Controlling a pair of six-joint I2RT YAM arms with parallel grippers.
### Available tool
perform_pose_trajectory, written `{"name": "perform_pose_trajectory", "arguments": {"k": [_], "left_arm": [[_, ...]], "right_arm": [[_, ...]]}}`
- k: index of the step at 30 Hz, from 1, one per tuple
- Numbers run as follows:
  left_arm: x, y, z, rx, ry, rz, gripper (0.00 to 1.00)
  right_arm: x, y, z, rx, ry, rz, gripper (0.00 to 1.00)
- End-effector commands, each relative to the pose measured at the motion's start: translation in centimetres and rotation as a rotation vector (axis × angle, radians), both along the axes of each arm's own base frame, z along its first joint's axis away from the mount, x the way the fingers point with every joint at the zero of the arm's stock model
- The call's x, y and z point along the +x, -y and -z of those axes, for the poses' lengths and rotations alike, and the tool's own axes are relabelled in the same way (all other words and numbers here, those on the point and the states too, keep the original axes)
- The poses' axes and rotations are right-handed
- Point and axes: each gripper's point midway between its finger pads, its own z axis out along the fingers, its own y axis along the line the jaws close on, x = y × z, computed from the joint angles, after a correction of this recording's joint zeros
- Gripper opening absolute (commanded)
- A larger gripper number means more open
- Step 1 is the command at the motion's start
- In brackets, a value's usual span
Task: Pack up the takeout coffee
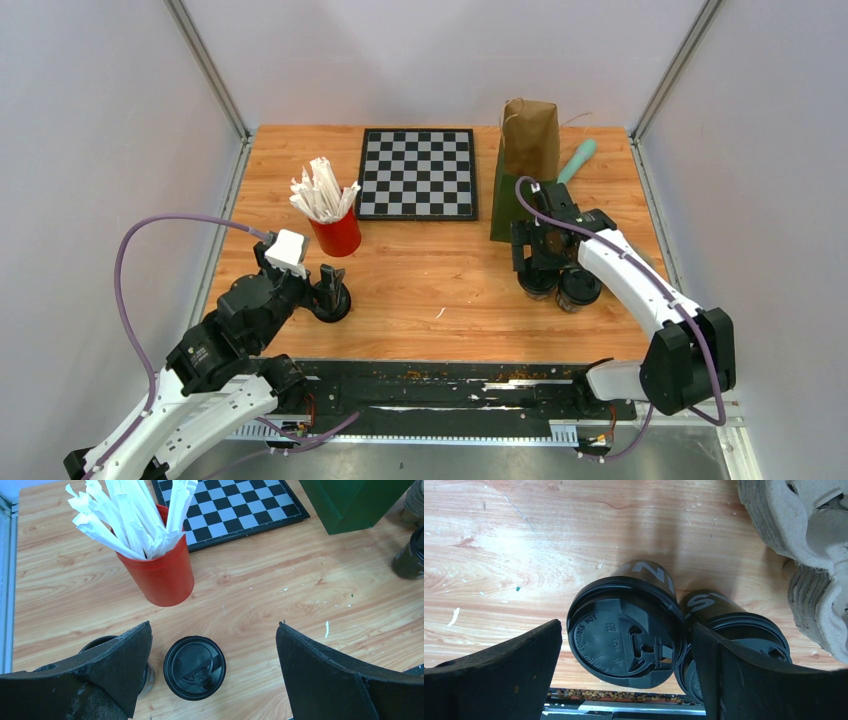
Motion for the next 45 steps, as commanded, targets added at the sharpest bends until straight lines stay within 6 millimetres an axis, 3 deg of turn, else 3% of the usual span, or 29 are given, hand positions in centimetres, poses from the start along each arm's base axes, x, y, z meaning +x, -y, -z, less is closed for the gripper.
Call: {"name": "perform_pose_trajectory", "arguments": {"k": [1,14,18,24,27,38,45], "left_arm": [[0.2,0.2,-1.0,-0.017,0.033,0.004,1.0],[0.1,0.1,-1.2,-0.018,0.04,0.009,1.0],[0.3,0.1,-1.1,-0.005,0.045,0.004,1.0],[0.2,0.0,-1.2,-0.018,0.047,0.0,1.0],[0.3,0.0,-1.1,-0.011,0.041,-0.002,1.0],[0.3,0.3,-0.7,-0.006,0.028,0.007,1.0],[0.3,0.4,-0.6,-0.001,0.02,0.013,1.0]], "right_arm": [[0.8,-0.6,-3.1,0.047,0.077,-0.016,1.0],[1.1,-0.1,-6.8,0.046,0.151,-0.001,0.97],[2.6,-0.5,-10.6,0.086,0.272,0.02,0.96],[6.4,-0.2,-17.7,0.13,0.576,0.068,0.93],[8.1,0.2,-19.7,0.116,0.642,0.077,0.91],[14.3,1.5,-19.7,0.078,0.658,0.136,0.8],[16.5,2.6,-18.9,-0.001,0.636,0.145,0.57]]}}
